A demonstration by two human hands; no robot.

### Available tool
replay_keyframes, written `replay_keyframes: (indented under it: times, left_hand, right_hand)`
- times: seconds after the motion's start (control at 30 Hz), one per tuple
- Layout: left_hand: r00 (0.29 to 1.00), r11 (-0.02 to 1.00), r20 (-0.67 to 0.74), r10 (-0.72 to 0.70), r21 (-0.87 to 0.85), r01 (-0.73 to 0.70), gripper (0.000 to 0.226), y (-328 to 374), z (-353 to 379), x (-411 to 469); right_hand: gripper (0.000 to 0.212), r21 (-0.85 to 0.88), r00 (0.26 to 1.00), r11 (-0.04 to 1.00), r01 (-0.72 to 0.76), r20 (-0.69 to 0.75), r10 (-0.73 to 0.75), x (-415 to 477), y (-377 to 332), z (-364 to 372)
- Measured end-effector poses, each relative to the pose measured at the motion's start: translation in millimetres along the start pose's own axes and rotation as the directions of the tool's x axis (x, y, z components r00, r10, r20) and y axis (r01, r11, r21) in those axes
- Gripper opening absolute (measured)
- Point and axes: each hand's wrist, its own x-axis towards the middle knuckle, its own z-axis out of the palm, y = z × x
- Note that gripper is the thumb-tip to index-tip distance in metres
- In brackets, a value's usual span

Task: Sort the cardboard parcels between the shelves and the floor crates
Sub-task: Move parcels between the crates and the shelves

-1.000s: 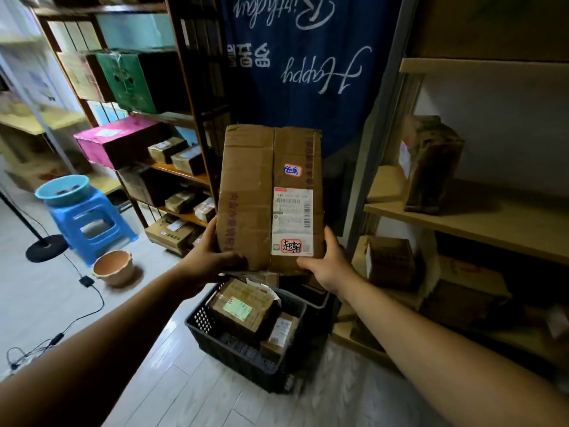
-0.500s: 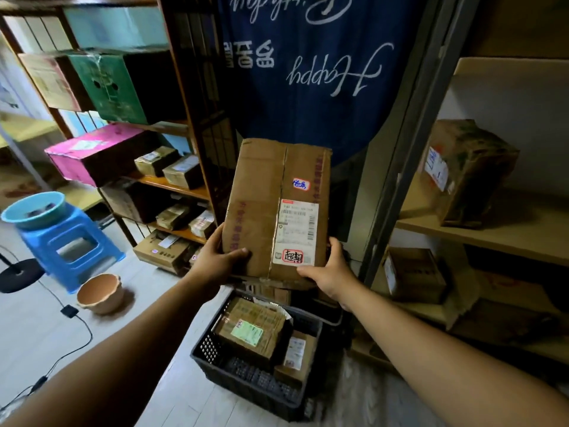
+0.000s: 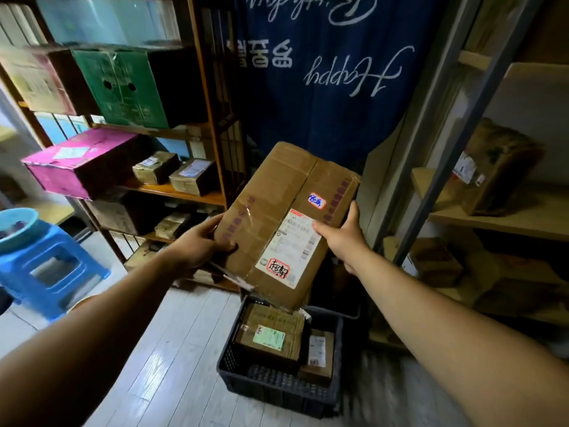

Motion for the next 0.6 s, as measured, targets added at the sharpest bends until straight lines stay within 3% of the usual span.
replay_keyframes:
  times: [0.13,0.27,0.33,0.37,0.43,0.47,0.53,0.6]
  left_hand:
    - [0.995,0.994,0.092,-0.05,0.098,0.04,0.072,-1,-40,3]
    - [0.988,0.978,0.134,-0.074,0.206,0.045,0.072,6,-52,7]
    - [1.0,0.987,-0.017,-0.017,0.157,0.019,0.078,4,-43,10]
    - [0.987,0.993,-0.162,0.008,0.119,0.012,0.081,2,-34,12]
    - [0.895,1.0,-0.445,0.008,0.007,-0.006,0.082,-7,-18,20]
    - [0.855,0.997,-0.517,-0.034,-0.076,-0.006,0.078,-10,-10,23]
    - [0.84,0.982,-0.53,-0.117,-0.186,0.019,0.07,-19,6,35]
    - [0.89,0.982,-0.435,-0.136,-0.18,0.062,0.069,-25,16,41]
  right_hand:
    - [0.095,0.023,0.996,1.0,0.002,-0.092,0.0,5,-17,-8]
    - [0.055,0.066,0.99,0.998,-0.024,-0.135,0.032,9,-6,-12]
    - [0.053,0.102,0.986,0.993,-0.051,-0.151,0.066,10,6,-15]
    - [0.052,0.129,0.983,0.99,-0.063,-0.161,0.083,12,12,-17]
    - [0.049,0.183,0.977,0.978,-0.097,-0.171,0.129,14,23,-21]
    - [0.048,0.194,0.974,0.974,-0.117,-0.168,0.151,15,29,-21]
    - [0.049,0.172,0.972,0.974,-0.144,-0.158,0.172,21,42,-24]
    - [0.046,0.117,0.977,0.983,-0.141,-0.144,0.157,22,53,-24]
